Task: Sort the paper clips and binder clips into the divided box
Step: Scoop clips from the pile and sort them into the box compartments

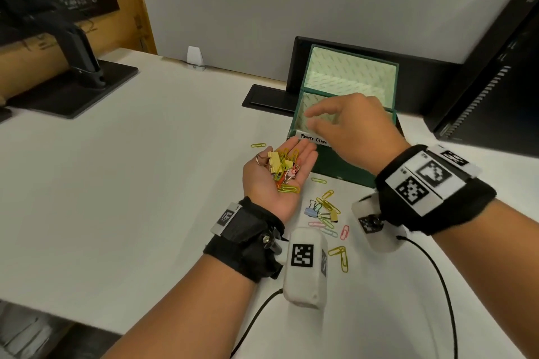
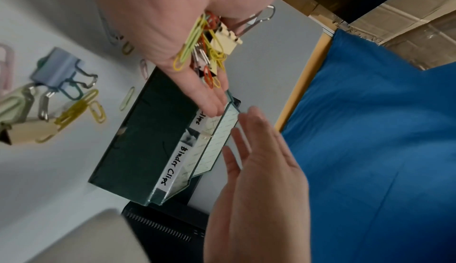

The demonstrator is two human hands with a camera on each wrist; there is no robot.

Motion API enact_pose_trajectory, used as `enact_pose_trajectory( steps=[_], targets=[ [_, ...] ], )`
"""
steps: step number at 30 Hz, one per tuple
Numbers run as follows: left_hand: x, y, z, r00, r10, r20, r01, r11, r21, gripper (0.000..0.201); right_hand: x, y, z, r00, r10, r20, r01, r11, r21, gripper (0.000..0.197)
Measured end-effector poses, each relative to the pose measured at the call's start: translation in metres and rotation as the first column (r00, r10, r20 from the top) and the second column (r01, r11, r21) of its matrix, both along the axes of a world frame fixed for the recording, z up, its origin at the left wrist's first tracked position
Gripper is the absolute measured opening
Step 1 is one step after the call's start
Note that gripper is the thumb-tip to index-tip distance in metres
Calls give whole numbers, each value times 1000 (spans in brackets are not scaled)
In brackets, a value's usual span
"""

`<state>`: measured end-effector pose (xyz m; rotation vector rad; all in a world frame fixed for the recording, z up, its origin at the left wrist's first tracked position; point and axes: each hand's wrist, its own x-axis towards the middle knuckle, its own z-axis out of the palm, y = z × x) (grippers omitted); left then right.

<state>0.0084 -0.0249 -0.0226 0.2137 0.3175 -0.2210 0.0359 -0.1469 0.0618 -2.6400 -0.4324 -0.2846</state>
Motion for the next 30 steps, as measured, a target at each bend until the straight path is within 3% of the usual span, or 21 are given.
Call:
enact_pose_trajectory(
  steps=[4,7,9,13,17,20,22,25,28,30],
  targets=[
    [-1,-4,0,999,29,45,-32,997,64,61,-23,14,0,978,199,-61,-200,980,-12,23],
    [-2,-8,-2,999,30,-15,-28,993,115,45,-30,25,-9,943,319,-90,-328,938,-115,37],
    [-2,-9,-6,998,50,-50,-44,992,115,34,-30,31,-13,935,349,-56,-353,919,-173,32],
    [0,-9,-9,997,54,-63,-44,989,142,38,-26,30,-13,940,340,-6,-336,925,-175,16],
    [-1,-16,-11,994,98,38,-102,987,127,39,-29,28,-12,900,424,-98,-434,861,-265,44],
    [-1,-18,-10,994,92,52,-100,981,167,34,-29,26,-13,898,434,-66,-432,845,-317,31],
    [-1,-14,-9,999,51,10,-52,985,162,33,-28,23,-12,916,401,-26,-395,888,-233,20],
    [-3,-12,-6,997,29,67,-39,989,141,33,-29,18,-10,963,271,6,-271,962,31,14],
    [-6,-15,-3,997,-8,80,0,995,97,41,-32,7,-5,986,163,-36,-137,915,381,11],
    [-8,-18,-2,995,-78,57,73,993,89,45,-31,-6,-1,994,101,-39,-70,873,482,12]
  ],
)
